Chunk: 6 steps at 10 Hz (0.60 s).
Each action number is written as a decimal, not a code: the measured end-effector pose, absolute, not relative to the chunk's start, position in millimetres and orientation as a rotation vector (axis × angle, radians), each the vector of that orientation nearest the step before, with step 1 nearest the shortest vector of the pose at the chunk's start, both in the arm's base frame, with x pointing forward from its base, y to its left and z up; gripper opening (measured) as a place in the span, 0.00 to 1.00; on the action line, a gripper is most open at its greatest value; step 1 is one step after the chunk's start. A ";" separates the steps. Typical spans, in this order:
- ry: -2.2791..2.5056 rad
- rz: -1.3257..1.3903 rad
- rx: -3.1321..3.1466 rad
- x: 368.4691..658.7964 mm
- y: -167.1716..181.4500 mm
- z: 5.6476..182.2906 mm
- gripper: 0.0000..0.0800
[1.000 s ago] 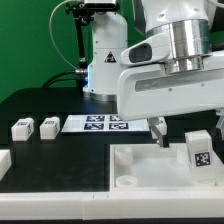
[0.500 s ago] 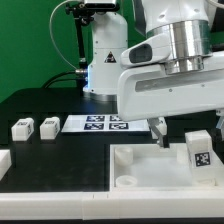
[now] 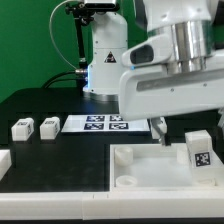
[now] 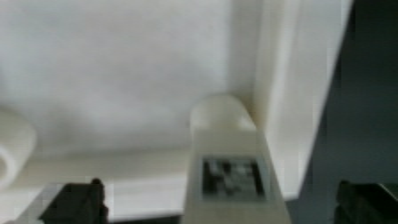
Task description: Assemble one leg
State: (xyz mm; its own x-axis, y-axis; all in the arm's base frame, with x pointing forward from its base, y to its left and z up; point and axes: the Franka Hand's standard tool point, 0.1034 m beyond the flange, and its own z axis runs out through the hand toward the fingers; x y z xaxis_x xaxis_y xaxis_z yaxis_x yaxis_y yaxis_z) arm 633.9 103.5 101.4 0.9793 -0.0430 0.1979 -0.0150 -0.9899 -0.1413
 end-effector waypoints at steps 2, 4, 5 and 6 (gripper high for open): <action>0.047 -0.215 -2.989 629.1 104.6 99.0 0.81; 0.047 -0.215 -2.989 629.1 104.6 99.0 0.81; 0.047 -0.215 -2.989 629.1 104.6 99.0 0.81; 0.047 -0.215 -2.989 629.1 104.6 99.0 0.81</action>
Offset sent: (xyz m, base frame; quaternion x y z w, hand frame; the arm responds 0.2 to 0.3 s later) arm -0.0045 -0.0020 0.0074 -0.0009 0.0295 0.0080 0.9995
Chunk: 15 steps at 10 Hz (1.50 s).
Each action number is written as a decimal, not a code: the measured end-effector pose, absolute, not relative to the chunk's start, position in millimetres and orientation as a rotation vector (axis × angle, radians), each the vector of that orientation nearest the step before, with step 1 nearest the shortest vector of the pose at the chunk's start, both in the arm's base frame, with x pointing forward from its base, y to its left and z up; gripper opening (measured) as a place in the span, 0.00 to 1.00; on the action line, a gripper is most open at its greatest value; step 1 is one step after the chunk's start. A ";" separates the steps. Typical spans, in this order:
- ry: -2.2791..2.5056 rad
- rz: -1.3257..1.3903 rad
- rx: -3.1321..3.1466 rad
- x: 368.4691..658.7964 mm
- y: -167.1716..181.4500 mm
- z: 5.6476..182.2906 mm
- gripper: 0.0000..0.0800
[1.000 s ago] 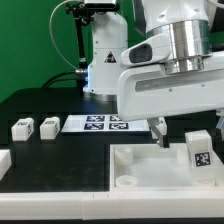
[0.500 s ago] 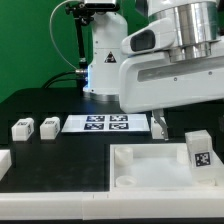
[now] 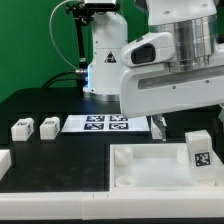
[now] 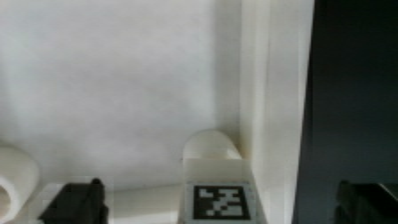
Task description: Assemble one leg
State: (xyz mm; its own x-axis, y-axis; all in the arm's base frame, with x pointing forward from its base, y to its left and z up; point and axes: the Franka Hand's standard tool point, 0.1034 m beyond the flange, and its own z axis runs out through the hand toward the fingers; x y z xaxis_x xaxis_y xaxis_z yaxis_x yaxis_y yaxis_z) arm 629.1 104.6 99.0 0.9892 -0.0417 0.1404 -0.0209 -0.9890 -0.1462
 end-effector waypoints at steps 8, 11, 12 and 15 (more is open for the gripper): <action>0.053 0.012 -2.978 628.1 108.0 91.3 0.81; 0.051 -0.008 -2.975 637.9 113.3 89.3 0.81; 0.052 -0.002 -2.976 636.9 112.9 86.8 0.81; 0.099 0.002 -2.975 636.9 112.6 86.7 0.60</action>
Offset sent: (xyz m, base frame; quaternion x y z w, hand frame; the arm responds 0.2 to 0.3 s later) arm 0.0000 0.0000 0.0000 0.0000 0.0000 0.0000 1.0000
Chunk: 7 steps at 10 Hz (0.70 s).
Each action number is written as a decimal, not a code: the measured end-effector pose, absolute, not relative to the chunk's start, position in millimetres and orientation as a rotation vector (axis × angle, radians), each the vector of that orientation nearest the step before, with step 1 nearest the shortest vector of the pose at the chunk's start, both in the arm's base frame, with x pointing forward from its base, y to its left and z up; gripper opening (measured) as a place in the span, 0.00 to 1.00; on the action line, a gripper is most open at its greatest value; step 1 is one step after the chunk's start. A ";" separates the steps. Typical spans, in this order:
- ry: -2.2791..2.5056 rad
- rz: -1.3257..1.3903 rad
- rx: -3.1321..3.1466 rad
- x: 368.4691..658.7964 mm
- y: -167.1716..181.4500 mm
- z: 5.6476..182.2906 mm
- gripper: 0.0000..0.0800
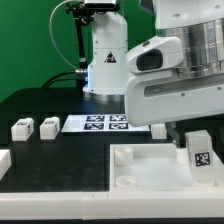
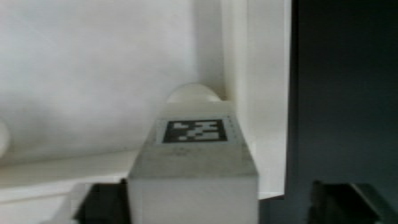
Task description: Assemble one leg
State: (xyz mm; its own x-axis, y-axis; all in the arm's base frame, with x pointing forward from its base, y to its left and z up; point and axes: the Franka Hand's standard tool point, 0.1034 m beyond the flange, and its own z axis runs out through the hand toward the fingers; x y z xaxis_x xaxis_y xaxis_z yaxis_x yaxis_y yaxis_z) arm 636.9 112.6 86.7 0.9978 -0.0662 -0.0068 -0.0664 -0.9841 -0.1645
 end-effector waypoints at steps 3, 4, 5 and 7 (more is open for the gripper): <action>0.459 0.032 -2.941 637.0 111.4 86.4 0.37; 0.745 0.036 -2.883 637.7 111.8 85.1 0.37; 1.113 -0.005 -2.755 636.3 112.5 85.0 0.37; 1.637 0.009 -2.436 634.5 111.6 84.5 0.37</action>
Offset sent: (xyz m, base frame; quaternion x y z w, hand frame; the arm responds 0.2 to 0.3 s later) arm 0.0000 0.0000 0.0000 0.0000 0.0000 0.3523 0.9359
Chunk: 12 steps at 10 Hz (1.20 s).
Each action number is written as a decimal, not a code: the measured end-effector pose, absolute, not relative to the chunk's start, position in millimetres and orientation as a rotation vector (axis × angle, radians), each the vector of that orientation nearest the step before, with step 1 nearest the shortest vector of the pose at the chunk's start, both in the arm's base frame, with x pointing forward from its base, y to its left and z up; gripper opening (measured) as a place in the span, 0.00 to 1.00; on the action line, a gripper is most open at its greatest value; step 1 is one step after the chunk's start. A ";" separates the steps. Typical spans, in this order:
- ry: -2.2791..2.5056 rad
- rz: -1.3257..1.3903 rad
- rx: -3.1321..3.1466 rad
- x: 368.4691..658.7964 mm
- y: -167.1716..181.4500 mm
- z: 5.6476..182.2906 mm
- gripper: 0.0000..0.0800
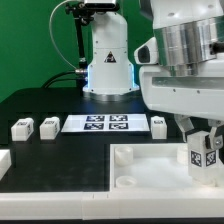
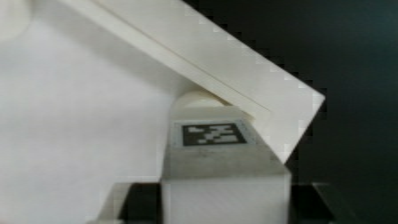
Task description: Assemble one leg
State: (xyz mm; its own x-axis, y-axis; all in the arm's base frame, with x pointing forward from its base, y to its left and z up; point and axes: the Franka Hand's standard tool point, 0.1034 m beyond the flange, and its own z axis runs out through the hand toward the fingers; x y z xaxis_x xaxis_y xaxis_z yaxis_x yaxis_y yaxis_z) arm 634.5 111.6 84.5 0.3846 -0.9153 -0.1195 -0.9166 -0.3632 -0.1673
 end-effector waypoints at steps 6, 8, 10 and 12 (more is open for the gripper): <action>1.535 -0.007 -2.483 635.3 117.9 79.7 0.43; 1.231 -0.044 -2.649 637.3 118.9 78.7 0.77; 0.972 -0.075 -2.761 637.1 118.0 78.1 0.80; 0.395 -0.095 -2.994 640.3 103.0 83.5 0.81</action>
Offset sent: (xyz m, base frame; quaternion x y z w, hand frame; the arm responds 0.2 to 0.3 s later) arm 0.0000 0.0000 0.0000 0.0000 0.0000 0.0000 1.0000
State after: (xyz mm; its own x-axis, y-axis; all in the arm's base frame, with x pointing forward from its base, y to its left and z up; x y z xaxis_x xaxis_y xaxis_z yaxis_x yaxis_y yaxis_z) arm 640.3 103.0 83.5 0.9639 -0.2621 0.0467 -0.2546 -0.9587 -0.1265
